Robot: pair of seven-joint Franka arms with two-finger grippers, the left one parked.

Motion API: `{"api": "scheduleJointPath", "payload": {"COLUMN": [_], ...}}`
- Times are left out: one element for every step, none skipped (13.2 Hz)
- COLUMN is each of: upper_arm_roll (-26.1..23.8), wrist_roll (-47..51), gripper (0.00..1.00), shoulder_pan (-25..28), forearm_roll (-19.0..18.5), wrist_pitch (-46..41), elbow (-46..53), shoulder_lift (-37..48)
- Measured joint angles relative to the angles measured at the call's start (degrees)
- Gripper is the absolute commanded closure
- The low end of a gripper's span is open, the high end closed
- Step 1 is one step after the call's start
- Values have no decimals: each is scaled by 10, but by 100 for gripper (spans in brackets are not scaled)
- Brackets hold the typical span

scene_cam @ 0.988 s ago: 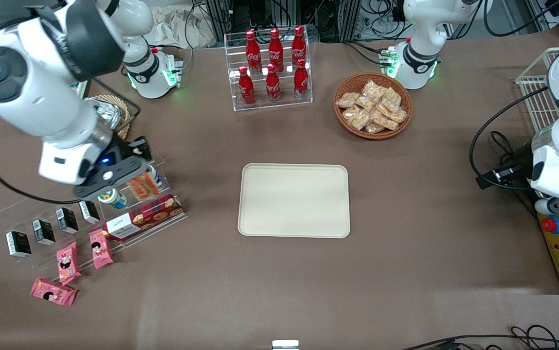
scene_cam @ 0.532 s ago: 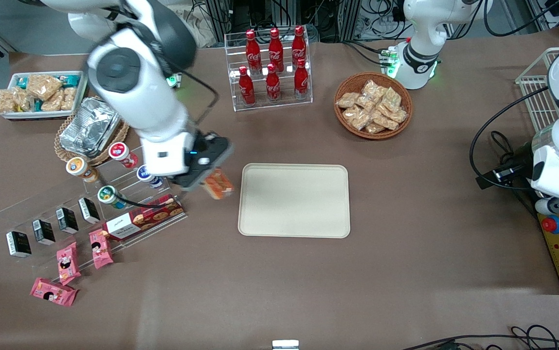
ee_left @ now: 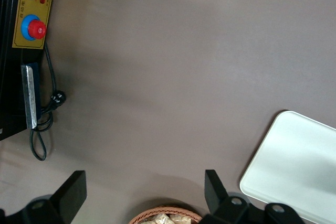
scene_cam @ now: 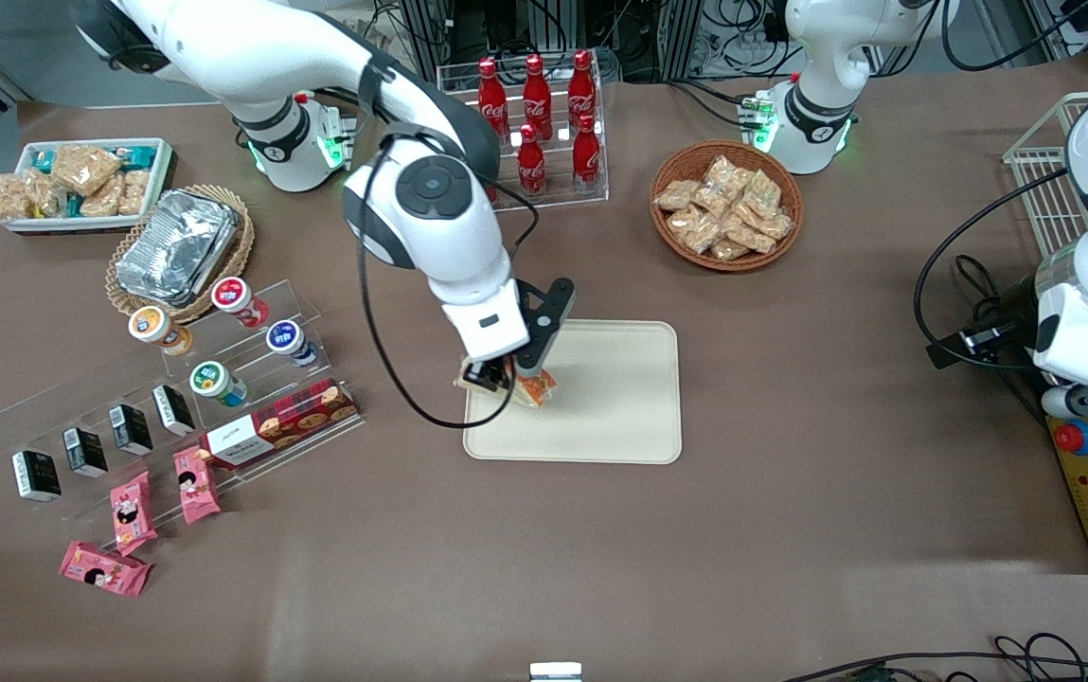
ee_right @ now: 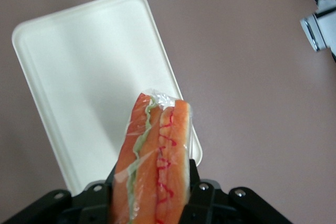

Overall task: Place sandwich on tray
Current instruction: 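Carry the sandwich over the cream tray with the right gripper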

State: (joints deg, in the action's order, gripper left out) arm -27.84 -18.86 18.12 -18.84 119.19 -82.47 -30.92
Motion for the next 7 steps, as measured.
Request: {"api": "scheduleJointPath", "payload": {"upper_arm_roll": [0, 0, 1, 1, 3, 3, 4], "wrist_roll": [-15, -30, -39, -44, -48, -49, -49], "gripper": [50, 50, 50, 50, 50, 50, 50], "shoulder_pan": [1, 2, 3, 4, 8, 14, 19], "forearm_roll": [-6, -7, -7, -8, -17, -37, -60], "wrist_pitch": [6, 19, 38, 54, 67, 76, 80], "elbow": [0, 0, 0, 0, 0, 0, 0], "shoulder_lift": [-6, -13, -22, -33, -44, -56, -67]}}
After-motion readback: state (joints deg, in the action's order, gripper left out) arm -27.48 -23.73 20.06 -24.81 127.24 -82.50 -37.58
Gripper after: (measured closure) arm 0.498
